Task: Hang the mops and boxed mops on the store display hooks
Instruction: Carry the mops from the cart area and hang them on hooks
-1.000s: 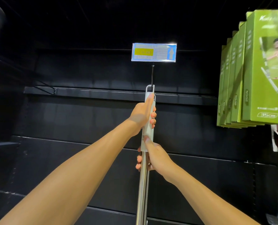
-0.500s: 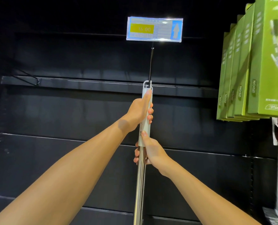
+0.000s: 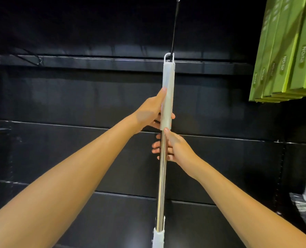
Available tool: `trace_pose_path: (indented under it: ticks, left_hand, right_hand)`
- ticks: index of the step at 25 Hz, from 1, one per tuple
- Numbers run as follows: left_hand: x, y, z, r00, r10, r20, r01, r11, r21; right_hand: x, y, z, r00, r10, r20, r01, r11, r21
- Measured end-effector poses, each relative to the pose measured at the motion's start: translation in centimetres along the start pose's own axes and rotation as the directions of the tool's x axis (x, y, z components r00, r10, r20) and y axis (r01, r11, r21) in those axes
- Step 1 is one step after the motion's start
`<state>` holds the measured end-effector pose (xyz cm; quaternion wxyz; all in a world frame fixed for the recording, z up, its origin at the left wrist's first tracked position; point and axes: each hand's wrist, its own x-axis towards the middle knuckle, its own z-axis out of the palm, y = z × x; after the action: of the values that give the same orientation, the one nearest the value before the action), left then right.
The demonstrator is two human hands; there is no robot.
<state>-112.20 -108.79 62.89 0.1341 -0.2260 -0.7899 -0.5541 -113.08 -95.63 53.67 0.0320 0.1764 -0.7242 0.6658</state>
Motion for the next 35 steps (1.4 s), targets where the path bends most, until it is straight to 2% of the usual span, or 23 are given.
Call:
trace_pose_path:
  ticks: [4, 8, 12, 16, 17, 19, 22, 24, 25, 27, 28, 31, 35]
  left_hand:
    - [-4.4, -5.3, 0.8, 0.989, -0.144, -0.023, 0.145, 0.988, 0.048]
    - [-9.7, -13.0, 2.5, 0.959, -0.284, 0.022, 0.284, 0.958, -0.044]
    - [-14.9, -21.0, 5.6, 0.888, -0.458, 0.049, 0.46, 0.883, -0.095]
    - [-20.3, -28.8, 9.2, 0.761, -0.639, 0.112, 0.648, 0.757, -0.088]
    - [-21.7, -30.2, 10.0, 0.734, -0.665, 0.137, 0.677, 0.732, -0.072]
    - [-24.6, -31.9, 11.5, 0.725, -0.666, 0.178, 0.678, 0.735, -0.015]
    - [-29.1, -33.7, 13.6, 0.771, -0.606, 0.199, 0.595, 0.795, 0.117]
    - [-31.7, -34.5, 15.2, 0.802, -0.561, 0.206, 0.497, 0.818, 0.289]
    - [-32.8, -34.6, 16.1, 0.815, -0.537, 0.218, 0.42, 0.806, 0.417]
    - [-34.8, -34.4, 18.2, 0.844, -0.468, 0.263, 0.193, 0.721, 0.665]
    - [-35.7, -34.2, 19.7, 0.844, -0.437, 0.31, 0.083, 0.678, 0.73]
    - [-38.2, -33.0, 25.0, 0.797, -0.392, 0.459, -0.142, 0.618, 0.773]
    - [-41.5, -30.1, 33.4, 0.696, -0.359, 0.622, -0.341, 0.597, 0.726]
  right_hand:
    - [-2.4, 5.3, -0.9, 0.999, 0.014, 0.046, -0.014, 1.0, 0.001]
    - [-5.2, 11.8, -0.8, 0.993, 0.106, 0.05, -0.109, 0.993, 0.044]
    - [-8.1, 18.3, -0.5, 0.979, 0.201, 0.016, -0.202, 0.979, 0.006]
    - [-11.6, 24.1, -0.5, 0.951, 0.308, -0.024, -0.309, 0.95, -0.046]
    - [-12.7, 25.5, -0.6, 0.94, 0.34, -0.026, -0.341, 0.938, -0.069]
    - [-15.0, 28.1, -0.9, 0.919, 0.393, -0.013, -0.391, 0.91, -0.138]
    - [-19.0, 31.8, -1.6, 0.884, 0.468, -0.006, -0.46, 0.867, -0.193]
    - [-22.2, 33.8, -2.8, 0.872, 0.488, -0.035, -0.482, 0.845, -0.232]
    - [-23.9, 34.9, -3.6, 0.875, 0.482, -0.049, -0.476, 0.838, -0.265]
    - [-27.9, 36.8, -5.5, 0.881, 0.47, -0.061, -0.459, 0.816, -0.352]
    - [-30.2, 37.5, -6.7, 0.881, 0.469, -0.068, -0.454, 0.794, -0.404]
    - [-38.1, 38.2, -10.6, 0.867, 0.484, -0.118, -0.466, 0.703, -0.538]
    - [-50.1, 37.0, -16.2, 0.818, 0.522, -0.239, -0.559, 0.625, -0.546]
